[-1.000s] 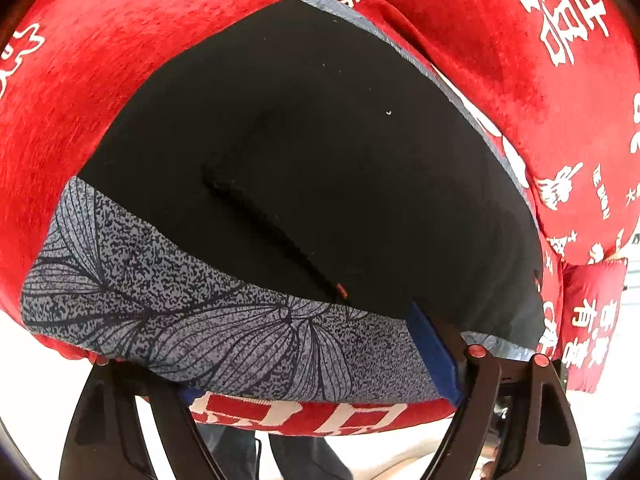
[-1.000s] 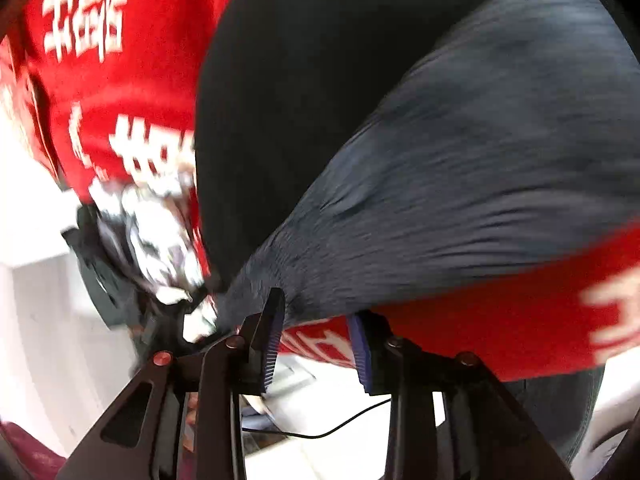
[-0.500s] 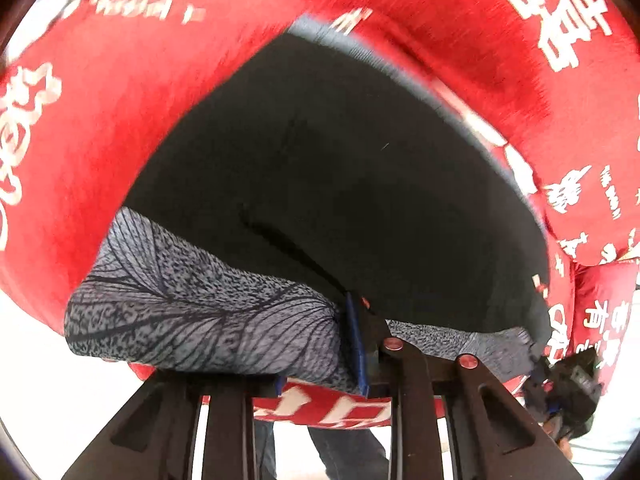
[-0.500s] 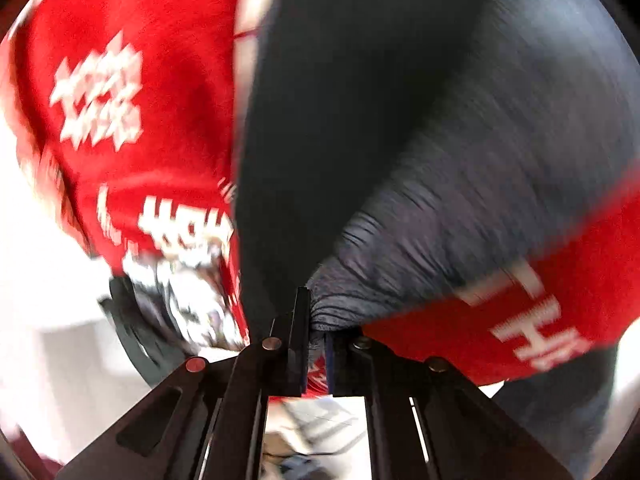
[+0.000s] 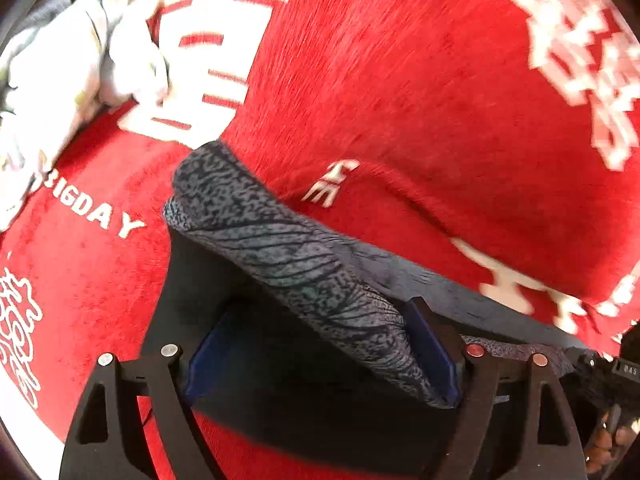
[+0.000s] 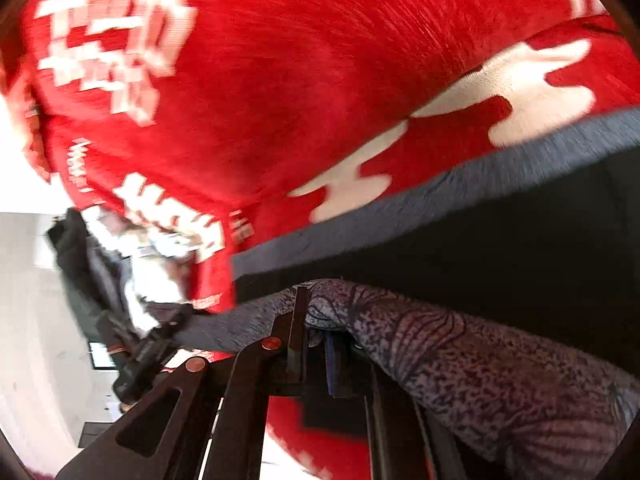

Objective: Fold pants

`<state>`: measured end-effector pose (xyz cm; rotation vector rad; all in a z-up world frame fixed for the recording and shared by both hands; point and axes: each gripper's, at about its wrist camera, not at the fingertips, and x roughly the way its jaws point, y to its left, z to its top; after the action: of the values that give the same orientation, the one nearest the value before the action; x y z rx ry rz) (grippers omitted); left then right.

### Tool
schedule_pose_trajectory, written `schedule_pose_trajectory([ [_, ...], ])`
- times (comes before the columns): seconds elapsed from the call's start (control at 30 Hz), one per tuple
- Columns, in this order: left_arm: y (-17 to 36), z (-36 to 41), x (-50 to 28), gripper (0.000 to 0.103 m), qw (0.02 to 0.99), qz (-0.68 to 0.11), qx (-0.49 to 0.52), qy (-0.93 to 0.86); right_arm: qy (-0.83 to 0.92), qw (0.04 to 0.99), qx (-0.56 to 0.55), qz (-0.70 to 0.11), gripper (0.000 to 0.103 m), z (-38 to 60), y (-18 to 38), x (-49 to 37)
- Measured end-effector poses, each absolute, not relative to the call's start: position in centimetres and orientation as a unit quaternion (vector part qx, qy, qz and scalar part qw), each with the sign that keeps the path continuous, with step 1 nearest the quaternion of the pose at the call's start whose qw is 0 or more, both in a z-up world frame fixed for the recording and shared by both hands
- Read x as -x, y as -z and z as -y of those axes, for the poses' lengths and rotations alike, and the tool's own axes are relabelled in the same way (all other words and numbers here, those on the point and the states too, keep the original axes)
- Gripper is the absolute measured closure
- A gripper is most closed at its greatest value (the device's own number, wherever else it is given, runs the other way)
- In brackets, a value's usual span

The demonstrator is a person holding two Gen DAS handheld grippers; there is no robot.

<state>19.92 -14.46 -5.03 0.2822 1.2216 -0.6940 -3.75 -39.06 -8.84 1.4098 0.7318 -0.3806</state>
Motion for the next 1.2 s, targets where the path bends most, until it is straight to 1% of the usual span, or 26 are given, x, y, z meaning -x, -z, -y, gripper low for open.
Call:
schedule_pose_trajectory([
  [0.07, 5.9, 14.7, -20.6, 0.018, 0.761, -0.561, -0.135, 0.298, 0.175, 0.666, -0.636, -0.347, 0.091, 40.0, 11.4, 3.0],
  [0.1, 5.9, 15.2, -20.7, 0.018, 0.767, -0.557, -0.141, 0.287, 0.171, 0.656, -0.646, -0.353, 0.088, 40.4, 12.5, 2.7],
  [0.13, 5.4, 15.5, -20.7, 0.018, 0.773, -0.552, -0.14, 0.279, 0.168, 0.653, -0.654, -0.343, 0.082, 40.5, 12.7, 2.7],
  [0.17, 4.6, 15.5, -20.7, 0.018, 0.78, -0.545, -0.135, 0.277, 0.16, 0.652, -0.664, -0.328, 0.075, 40.6, 12.5, 2.9],
  [0.23, 2.5, 15.0, -20.7, 0.018, 0.792, -0.528, -0.135, 0.276, 0.138, 0.66, -0.671, -0.31, 0.017, 40.4, 11.5, 3.1],
  [0.27, 1.8, 14.8, -20.4, 0.018, 0.793, -0.525, -0.139, 0.275, 0.135, 0.665, -0.667, -0.309, 0.012, 40.3, 10.6, 3.2],
  [0.33, 0.0, 13.8, -19.6, 0.018, 0.791, -0.522, -0.157, 0.277, 0.118, 0.675, -0.653, -0.322, 0.012, 39.7, 8.7, 3.5],
  [0.43, -0.6, 12.4, -16.7, 0.018, 0.776, -0.534, -0.183, 0.281, 0.082, 0.675, -0.658, -0.324, 0.012, 37.9, 6.9, 4.7],
  [0.53, 0.1, 11.0, -12.6, 0.018, 0.749, -0.56, -0.204, 0.289, 0.07, 0.671, -0.652, -0.345, 0.012, 35.4, 6.3, 5.7],
  [0.63, 0.7, 9.5, -8.3, 0.018, 0.727, -0.576, -0.225, 0.299, 0.084, 0.657, -0.639, -0.392, 0.012, 32.4, 6.5, 7.4],
  [0.8, 1.6, 7.4, -2.0, 0.018, 0.688, -0.599, -0.259, 0.317, 0.11, 0.65, -0.615, -0.432, 0.012, 29.4, 6.0, 9.9],
  [0.9, 1.5, 6.2, 0.7, 0.018, 0.676, -0.602, -0.265, 0.332, 0.115, 0.658, -0.605, -0.433, 0.012, 28.3, 5.1, 10.6],
  [1.07, 1.2, 3.3, 3.1, 0.018, 0.673, -0.604, -0.259, 0.34, 0.113, 0.667, -0.602, -0.424, 0.012, 25.9, 3.9, 11.4],
  [1.2, 0.7, 0.2, 4.5, 0.018, 0.674, -0.599, -0.266, 0.342, 0.096, 0.67, -0.595, -0.433, 0.012, 21.8, 3.0, 10.8],
])
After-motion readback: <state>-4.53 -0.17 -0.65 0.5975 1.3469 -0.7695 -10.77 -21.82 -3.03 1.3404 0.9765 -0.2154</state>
